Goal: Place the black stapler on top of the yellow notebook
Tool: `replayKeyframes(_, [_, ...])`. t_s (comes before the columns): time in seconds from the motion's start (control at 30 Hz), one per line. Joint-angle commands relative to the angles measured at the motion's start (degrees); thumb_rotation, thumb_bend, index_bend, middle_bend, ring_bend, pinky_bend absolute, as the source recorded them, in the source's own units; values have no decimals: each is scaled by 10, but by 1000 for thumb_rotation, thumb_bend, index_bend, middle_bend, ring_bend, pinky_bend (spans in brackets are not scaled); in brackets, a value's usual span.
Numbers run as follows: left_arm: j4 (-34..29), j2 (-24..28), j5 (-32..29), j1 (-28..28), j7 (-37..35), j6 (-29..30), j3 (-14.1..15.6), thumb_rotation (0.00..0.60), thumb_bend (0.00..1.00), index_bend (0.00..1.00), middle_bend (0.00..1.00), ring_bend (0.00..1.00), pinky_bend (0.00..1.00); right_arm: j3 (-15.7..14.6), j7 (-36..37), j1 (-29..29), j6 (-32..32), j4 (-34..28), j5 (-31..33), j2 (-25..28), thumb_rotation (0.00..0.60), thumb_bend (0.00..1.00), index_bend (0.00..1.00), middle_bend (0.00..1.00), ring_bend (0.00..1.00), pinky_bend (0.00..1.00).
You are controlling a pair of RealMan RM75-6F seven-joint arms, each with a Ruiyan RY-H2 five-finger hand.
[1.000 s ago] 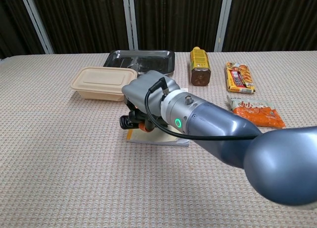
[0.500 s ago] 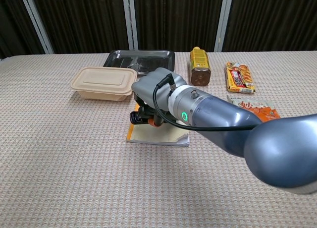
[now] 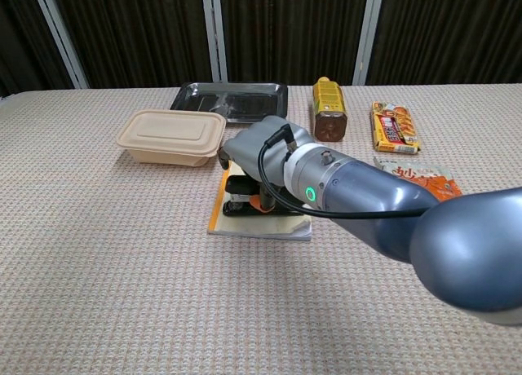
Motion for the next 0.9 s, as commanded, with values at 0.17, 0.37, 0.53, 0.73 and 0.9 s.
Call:
replayKeyframes(0.17, [-1,2,4,1,-5,3,2,600,309,0,0,0,107,-6,-5,6,12,-21,8,8,600,346,87,243,377,726])
replayKeyframes(0.37, [-1,2,7,2,-6,5,3,600,309,0,0,0,107,-12,-18,5,35,-46,15,24,600,340,33,195,324,651])
replayKeyframes(0.53, [-3,3,11,3,-7,9,4,600,308,0,0,0,107,-26,-57,-14,99,-123,14,70,600,292,0,60,195,440])
replayKeyframes(0.73, [-12,10,25,13,-14,31,8,600,308,0,0,0,107,-60,-62,-87,195,-319,10,206,600,204,0,0,7,200])
replayKeyframes(0.9, [-19,14,42,23,-18,60,10,600,308,0,0,0,107,-133,32,-190,301,-373,-121,317,600,202,0,0,0,122])
